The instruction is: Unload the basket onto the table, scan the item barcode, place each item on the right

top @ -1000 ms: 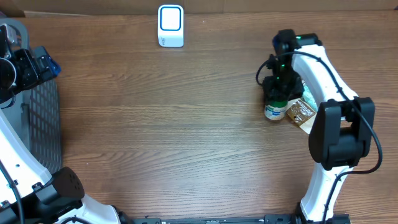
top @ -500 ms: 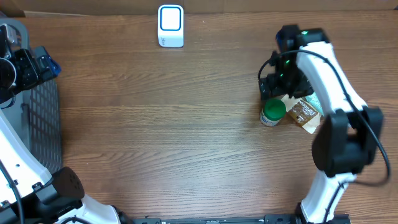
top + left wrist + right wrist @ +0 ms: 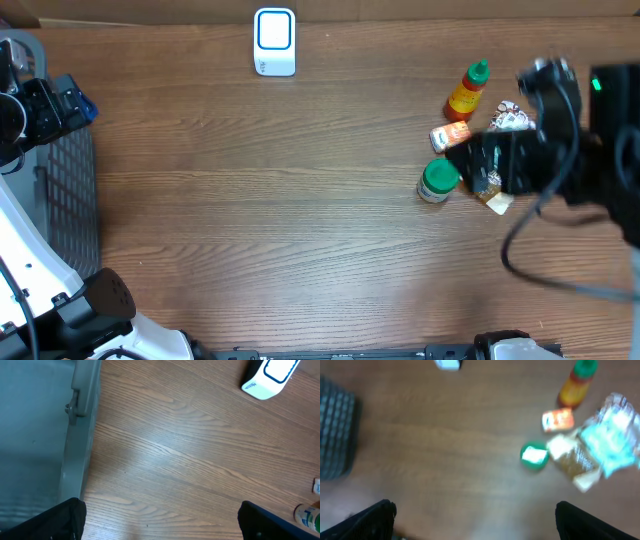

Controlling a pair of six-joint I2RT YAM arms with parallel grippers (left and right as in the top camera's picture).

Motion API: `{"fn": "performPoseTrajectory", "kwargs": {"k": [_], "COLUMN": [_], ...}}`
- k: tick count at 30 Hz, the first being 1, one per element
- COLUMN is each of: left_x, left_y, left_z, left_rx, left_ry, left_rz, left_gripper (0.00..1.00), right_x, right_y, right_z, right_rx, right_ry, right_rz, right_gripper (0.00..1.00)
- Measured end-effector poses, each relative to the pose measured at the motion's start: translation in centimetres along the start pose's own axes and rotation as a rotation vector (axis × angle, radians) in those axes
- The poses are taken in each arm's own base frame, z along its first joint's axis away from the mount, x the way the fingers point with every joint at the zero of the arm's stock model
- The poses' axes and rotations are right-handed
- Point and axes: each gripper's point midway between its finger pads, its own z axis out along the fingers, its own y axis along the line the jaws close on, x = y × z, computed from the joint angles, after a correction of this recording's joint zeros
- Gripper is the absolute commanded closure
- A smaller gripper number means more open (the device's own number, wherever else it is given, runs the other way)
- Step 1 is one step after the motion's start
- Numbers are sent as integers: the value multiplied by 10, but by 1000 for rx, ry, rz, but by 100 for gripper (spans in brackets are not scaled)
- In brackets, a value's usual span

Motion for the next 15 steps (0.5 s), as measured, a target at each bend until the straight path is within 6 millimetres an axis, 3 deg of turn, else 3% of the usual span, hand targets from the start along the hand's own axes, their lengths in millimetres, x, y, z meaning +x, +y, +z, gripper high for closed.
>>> {"fn": "performPoseTrajectory", "kwargs": {"k": [8,12,15], "left_x": [0,0,0], "left_y": [0,0,0], "left_z": [0,0,0], "left_rx": [0,0,-1], "left_ry": [0,0,0], "left_rz": [0,0,0], "left_gripper": [0,0,1], "right_x": [7,-16,-24], "right_y": [-6,-15,-26], "right_z": [-32,-48,-50], "right_rx": [76,136,177], "right_ry": [-114,-300,-418], "right_rz": [-23,-51,-60], "right_gripper": [0,0,0]}}
